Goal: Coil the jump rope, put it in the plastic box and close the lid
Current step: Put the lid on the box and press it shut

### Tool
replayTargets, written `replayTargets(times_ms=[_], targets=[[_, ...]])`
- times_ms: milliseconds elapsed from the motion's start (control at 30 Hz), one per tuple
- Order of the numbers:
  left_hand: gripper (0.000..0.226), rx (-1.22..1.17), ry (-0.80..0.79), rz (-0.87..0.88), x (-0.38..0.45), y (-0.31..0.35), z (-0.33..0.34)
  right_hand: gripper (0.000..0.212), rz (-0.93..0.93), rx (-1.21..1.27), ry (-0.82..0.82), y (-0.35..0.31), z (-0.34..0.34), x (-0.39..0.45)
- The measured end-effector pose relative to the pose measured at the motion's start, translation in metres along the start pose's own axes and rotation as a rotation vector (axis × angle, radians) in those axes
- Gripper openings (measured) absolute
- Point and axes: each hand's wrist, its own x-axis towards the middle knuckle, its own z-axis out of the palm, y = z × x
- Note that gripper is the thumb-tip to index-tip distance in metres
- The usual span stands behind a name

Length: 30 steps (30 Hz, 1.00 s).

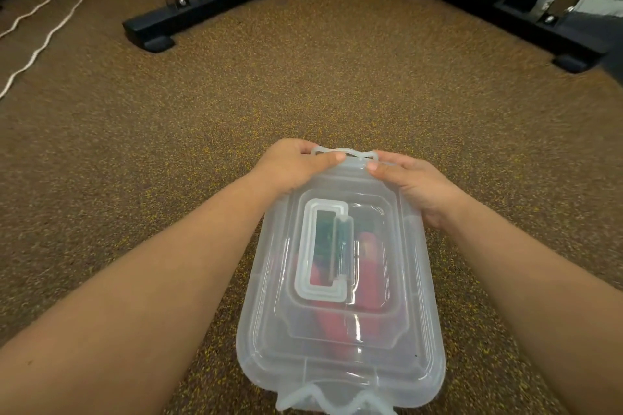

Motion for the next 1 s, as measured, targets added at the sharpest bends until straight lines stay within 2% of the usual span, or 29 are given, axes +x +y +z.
replayTargets(times_ms=[100, 200, 300, 367, 467, 567, 667, 833, 1000], targets=[[0.048, 0.029, -0.008, 0.014, 0.001, 0.002, 0.000, 0.026, -0.022, -0.126, -0.050, -0.004, -0.001, 0.000], [0.039, 0.036, 0.034, 0.046, 0.000, 0.001, 0.002, 0.026, -0.100, -0.331, 0.008, -0.004, -0.001, 0.000], [0.027, 0.064, 0.094, 0.081, -0.003, 0.003, 0.002, 0.025, -0.164, -0.423, 0.071, -0.005, 0.002, 0.000], [0.034, 0.089, 0.126, 0.084, -0.005, 0.004, 0.003, 0.025, -0.183, -0.456, 0.118, -0.004, 0.004, -0.001], [0.051, 0.257, 0.180, 0.106, -0.011, 0.008, 0.003, 0.033, -0.224, -0.566, 0.211, -0.002, 0.008, -0.006], [0.044, 0.435, 0.165, 0.218, -0.020, 0.009, 0.006, 0.041, -0.251, -0.657, 0.261, -0.003, 0.015, -0.016], [0.038, 0.562, 0.134, 0.308, -0.027, 0.006, 0.007, 0.045, -0.228, -0.659, 0.306, 0.001, 0.019, -0.026], [0.040, 0.532, 0.173, 0.269, -0.030, -0.004, 0.002, 0.050, -0.141, -0.606, 0.340, 0.013, 0.018, -0.046], [0.049, 0.728, 0.196, 0.254, -0.046, -0.001, 0.010, 0.051, -0.120, -0.641, 0.331, 0.010, 0.023, -0.055]])
